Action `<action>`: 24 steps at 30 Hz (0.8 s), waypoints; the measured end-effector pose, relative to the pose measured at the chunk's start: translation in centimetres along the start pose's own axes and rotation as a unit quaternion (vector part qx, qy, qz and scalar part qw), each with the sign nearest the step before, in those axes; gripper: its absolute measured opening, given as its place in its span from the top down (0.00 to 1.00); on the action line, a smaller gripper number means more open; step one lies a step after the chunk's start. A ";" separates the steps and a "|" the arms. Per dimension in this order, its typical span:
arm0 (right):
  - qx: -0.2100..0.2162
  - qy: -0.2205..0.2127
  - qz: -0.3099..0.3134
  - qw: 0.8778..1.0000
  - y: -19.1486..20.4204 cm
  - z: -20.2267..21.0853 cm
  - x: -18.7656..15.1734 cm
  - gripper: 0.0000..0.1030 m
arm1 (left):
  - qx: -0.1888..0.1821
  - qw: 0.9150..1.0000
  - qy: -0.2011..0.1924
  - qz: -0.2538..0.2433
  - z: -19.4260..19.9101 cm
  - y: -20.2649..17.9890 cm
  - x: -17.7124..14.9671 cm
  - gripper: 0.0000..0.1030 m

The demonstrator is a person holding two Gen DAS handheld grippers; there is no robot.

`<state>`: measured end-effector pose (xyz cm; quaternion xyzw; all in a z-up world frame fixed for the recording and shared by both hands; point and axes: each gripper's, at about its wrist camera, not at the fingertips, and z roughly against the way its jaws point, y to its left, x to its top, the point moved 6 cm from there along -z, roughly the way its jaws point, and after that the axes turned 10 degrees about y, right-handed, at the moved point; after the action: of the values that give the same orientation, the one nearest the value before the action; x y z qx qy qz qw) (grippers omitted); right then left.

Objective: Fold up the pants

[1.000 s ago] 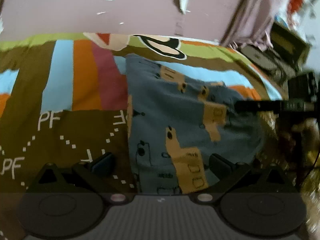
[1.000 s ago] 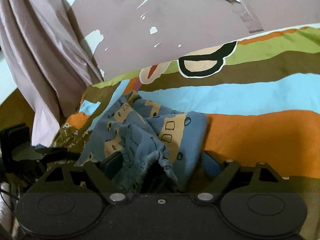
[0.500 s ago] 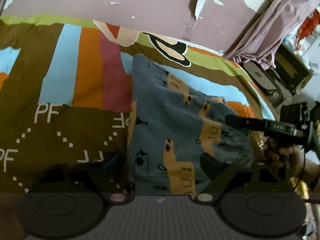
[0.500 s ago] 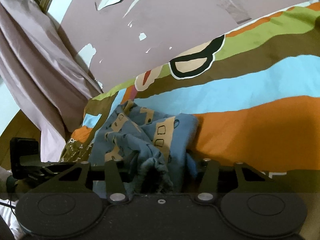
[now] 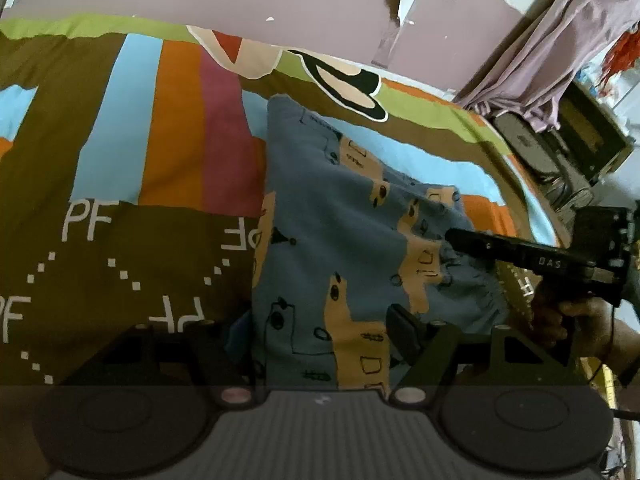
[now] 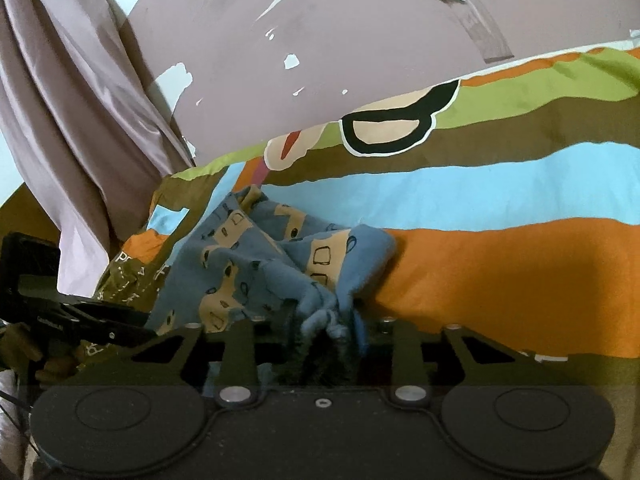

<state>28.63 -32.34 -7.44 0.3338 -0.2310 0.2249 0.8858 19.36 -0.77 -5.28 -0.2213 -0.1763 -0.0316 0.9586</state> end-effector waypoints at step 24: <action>-0.103 -0.030 0.096 0.990 5.6 2.4 0.4 0.83 | 0.067 0.998 0.011 0.009 1.8 -1.8 0.6 0.84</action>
<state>25.26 -30.14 -2.90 0.2238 -0.3105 0.2740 0.8823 19.03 -1.62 -2.78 -0.1581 -0.1654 -0.0135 0.9734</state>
